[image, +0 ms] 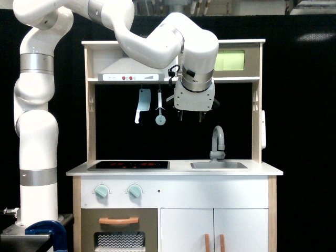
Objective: Open the oven door
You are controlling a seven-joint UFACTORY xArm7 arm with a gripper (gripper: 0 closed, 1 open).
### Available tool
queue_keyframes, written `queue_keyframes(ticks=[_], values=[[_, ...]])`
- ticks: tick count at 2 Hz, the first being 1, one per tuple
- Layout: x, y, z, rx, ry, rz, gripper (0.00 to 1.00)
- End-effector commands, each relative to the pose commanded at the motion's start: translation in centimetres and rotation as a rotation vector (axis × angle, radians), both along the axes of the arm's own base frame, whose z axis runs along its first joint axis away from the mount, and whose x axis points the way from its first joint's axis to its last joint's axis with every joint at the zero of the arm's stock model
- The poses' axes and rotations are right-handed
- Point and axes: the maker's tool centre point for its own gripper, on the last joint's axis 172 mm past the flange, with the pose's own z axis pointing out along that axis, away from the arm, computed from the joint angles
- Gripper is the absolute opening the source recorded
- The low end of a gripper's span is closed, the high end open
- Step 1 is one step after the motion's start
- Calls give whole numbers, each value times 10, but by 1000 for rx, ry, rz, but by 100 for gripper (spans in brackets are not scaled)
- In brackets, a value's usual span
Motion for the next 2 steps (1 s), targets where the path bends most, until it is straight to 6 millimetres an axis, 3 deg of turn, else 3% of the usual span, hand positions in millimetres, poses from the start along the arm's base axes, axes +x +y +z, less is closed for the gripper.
queue_keyframes(ticks=[1, 2], values=[[15, 46, 47, 0, 0, 0, 100], [37, 119, 109, 0, 0, 0, 100]])
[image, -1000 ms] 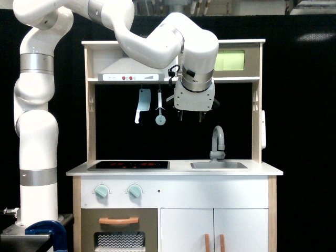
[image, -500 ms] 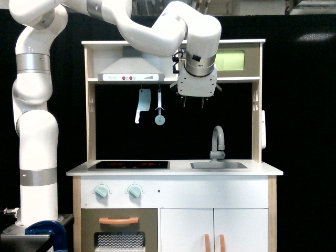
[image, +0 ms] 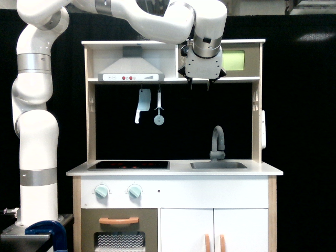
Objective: Open the oven door
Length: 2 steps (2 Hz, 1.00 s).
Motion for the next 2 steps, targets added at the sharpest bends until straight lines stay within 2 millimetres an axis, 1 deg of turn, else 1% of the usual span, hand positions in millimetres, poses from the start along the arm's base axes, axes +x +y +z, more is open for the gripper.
queue_keyframes(ticks=[1, 2], values=[[13, 53, 43, 0, 0, 0, 100], [21, 91, 73, 0, 0, 0, 100]])
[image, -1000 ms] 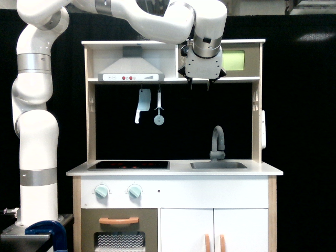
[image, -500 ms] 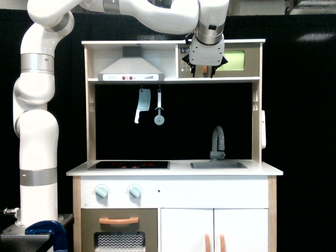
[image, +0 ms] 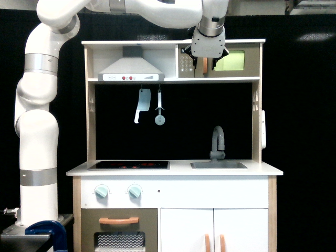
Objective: Open the oven door
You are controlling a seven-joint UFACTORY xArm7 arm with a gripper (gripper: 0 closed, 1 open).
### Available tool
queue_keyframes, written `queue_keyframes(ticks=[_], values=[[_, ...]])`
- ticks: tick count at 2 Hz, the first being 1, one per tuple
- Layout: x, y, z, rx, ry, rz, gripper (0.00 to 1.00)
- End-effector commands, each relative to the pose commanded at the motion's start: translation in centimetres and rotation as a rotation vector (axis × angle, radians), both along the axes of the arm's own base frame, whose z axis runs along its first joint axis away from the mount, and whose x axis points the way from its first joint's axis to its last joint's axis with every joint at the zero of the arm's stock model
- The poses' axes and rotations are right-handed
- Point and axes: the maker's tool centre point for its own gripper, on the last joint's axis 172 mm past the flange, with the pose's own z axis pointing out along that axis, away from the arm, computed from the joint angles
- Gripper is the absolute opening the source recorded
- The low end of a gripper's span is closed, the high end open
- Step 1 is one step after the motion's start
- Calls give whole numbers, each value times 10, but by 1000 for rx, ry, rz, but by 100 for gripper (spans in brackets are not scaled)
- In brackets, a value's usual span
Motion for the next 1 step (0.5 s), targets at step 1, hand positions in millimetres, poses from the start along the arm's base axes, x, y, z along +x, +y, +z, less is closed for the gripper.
queue_keyframes(ticks=[1], values=[[2, 29, 14, 0, 0, 0, 100]])
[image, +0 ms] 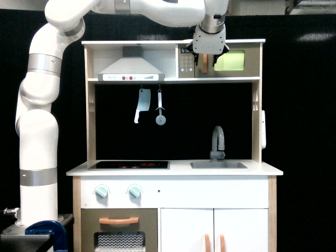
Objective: Open the oven door
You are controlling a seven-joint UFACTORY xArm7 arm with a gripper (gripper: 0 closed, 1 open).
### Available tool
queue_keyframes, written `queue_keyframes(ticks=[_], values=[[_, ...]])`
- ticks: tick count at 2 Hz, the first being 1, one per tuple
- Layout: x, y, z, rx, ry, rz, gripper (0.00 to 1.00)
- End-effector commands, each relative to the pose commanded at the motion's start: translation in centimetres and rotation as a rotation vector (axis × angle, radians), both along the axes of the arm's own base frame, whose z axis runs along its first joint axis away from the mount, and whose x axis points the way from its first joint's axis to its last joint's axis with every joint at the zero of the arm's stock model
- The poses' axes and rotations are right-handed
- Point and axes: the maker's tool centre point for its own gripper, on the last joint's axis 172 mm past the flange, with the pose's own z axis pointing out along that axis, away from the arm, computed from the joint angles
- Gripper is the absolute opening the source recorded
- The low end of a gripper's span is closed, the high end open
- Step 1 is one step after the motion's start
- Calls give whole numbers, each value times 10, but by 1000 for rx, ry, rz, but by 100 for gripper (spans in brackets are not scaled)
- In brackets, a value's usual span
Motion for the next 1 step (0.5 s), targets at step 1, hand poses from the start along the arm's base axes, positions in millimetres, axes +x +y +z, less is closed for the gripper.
queue_keyframes(ticks=[1], values=[[1, 16, -2, 0, 0, 0, 100]])
